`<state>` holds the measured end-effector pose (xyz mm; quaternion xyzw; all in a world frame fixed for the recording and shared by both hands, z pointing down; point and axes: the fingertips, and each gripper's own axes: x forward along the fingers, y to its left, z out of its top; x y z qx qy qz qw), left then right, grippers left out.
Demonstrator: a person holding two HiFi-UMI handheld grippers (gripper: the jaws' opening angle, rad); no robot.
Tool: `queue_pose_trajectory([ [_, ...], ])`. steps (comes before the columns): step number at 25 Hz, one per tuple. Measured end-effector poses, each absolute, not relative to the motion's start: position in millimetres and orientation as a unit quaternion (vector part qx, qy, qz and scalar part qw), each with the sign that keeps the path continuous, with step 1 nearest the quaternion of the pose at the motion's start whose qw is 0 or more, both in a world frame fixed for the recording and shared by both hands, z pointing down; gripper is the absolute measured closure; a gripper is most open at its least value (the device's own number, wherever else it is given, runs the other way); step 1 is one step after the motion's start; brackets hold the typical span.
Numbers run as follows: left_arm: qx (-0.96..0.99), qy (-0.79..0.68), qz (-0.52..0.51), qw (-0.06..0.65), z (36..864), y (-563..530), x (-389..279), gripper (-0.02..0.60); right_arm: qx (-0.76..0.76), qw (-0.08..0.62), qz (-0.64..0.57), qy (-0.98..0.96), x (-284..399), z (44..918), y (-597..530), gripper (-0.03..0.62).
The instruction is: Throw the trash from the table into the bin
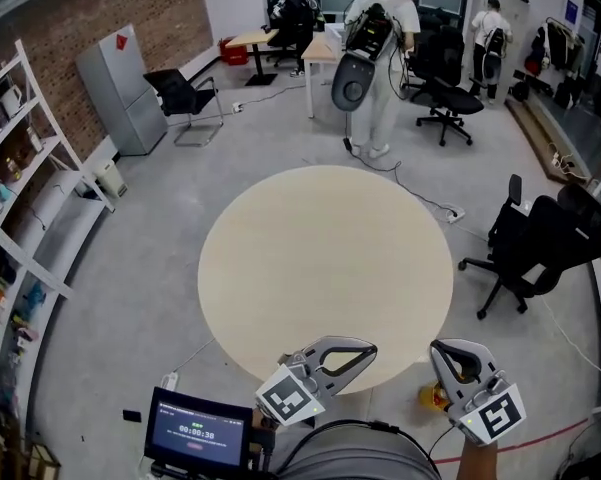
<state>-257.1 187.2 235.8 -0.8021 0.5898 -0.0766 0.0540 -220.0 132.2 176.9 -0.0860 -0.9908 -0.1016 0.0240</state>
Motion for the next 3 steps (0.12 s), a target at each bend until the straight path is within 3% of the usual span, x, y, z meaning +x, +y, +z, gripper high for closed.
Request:
queue_pose_trajectory([
  [3,-0.803,0.590,-0.078,0.034,255,177,-232,0.540,-0.069,0.042,-0.093,-0.992,-184,194,99,0.585],
])
